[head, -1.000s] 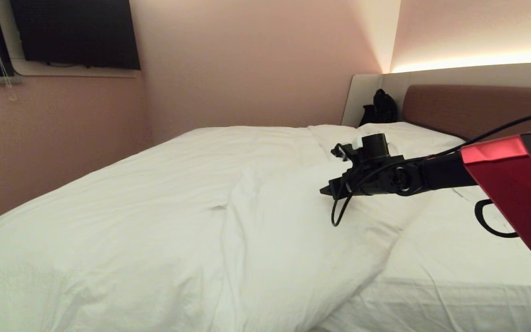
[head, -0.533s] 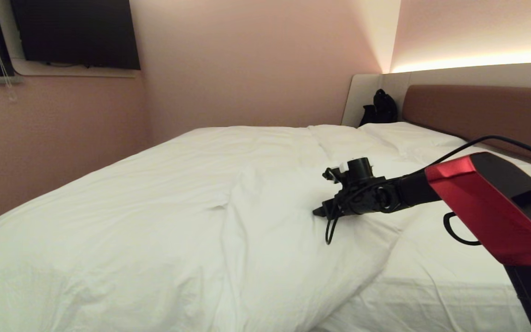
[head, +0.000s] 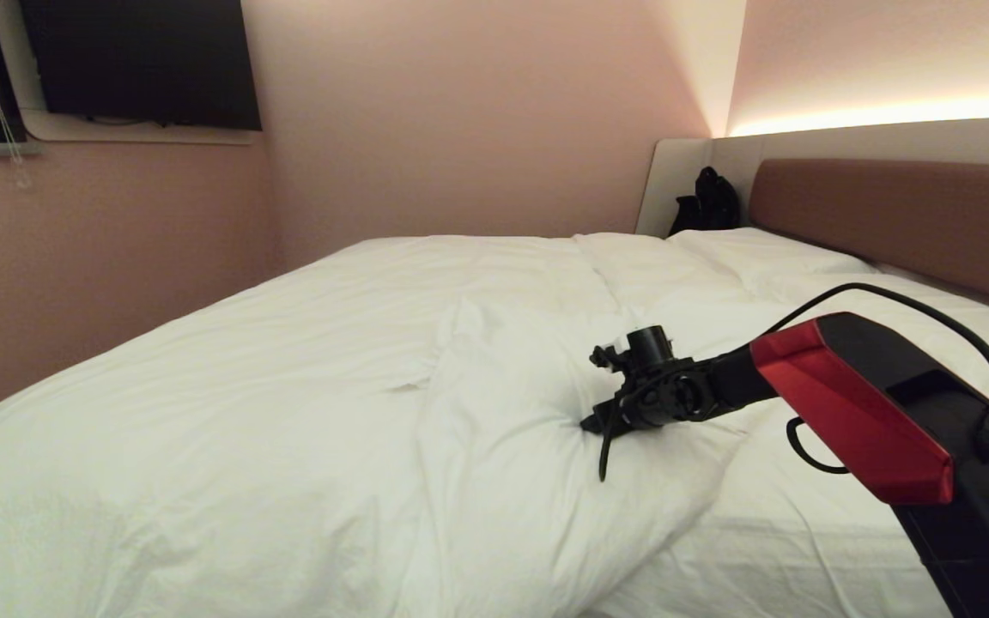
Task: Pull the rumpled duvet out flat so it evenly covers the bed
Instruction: Hold the folded corner of the quilt, then flatten the corners of the folded blanket
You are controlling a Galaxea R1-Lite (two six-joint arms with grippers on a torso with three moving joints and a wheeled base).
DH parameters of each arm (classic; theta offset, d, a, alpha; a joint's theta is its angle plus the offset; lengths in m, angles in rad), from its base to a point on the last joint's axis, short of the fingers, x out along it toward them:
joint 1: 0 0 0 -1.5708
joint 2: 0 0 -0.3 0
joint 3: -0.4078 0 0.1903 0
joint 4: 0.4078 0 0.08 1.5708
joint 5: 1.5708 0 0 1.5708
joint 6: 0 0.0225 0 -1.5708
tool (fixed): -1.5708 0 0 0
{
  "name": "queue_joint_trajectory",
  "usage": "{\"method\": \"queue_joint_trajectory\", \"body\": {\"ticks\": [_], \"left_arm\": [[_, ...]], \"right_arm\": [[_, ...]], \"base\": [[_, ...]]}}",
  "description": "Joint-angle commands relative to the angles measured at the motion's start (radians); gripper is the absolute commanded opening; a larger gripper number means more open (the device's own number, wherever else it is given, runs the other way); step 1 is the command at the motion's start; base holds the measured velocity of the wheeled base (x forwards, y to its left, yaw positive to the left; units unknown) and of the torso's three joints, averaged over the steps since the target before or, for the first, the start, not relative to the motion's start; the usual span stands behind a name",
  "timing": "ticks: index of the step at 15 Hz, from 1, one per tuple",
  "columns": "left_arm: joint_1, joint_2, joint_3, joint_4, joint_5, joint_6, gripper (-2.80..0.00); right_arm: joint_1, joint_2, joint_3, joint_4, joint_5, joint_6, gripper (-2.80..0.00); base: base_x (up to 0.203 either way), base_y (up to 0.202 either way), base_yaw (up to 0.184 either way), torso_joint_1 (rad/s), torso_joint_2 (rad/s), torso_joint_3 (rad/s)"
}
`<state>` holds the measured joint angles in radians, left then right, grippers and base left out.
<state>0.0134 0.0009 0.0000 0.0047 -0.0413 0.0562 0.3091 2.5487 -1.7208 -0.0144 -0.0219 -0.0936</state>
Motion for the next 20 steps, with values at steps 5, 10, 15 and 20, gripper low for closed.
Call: {"method": "queue_joint_trajectory", "body": {"ticks": [5,10,15,20], "left_arm": [[0.000,0.001,0.000,0.000,0.000,0.001,-2.80],[0.000,0.001,0.000,0.000,0.000,0.001,-2.80],[0.000,0.001,0.000,0.000,0.000,0.001,-2.80],[0.000,0.001,0.000,0.000,0.000,0.001,-2.80]], "right_arm": [[0.000,0.017,-0.068,0.090,0.002,0.020,-2.80],[0.001,-0.009,-0.068,0.090,0.002,0.031,-2.80],[-0.001,-0.082,-0.065,0.107,0.000,0.061,-2.80],[-0.006,-0.262,0.013,0.173,0.004,0.116,-2.80]], "base": [[0.000,0.000,0.000,0.000,0.00,0.000],[0.000,0.000,0.000,0.000,0.00,0.000],[0.000,0.000,0.000,0.000,0.00,0.000],[0.000,0.000,0.000,0.000,0.00,0.000]]}}
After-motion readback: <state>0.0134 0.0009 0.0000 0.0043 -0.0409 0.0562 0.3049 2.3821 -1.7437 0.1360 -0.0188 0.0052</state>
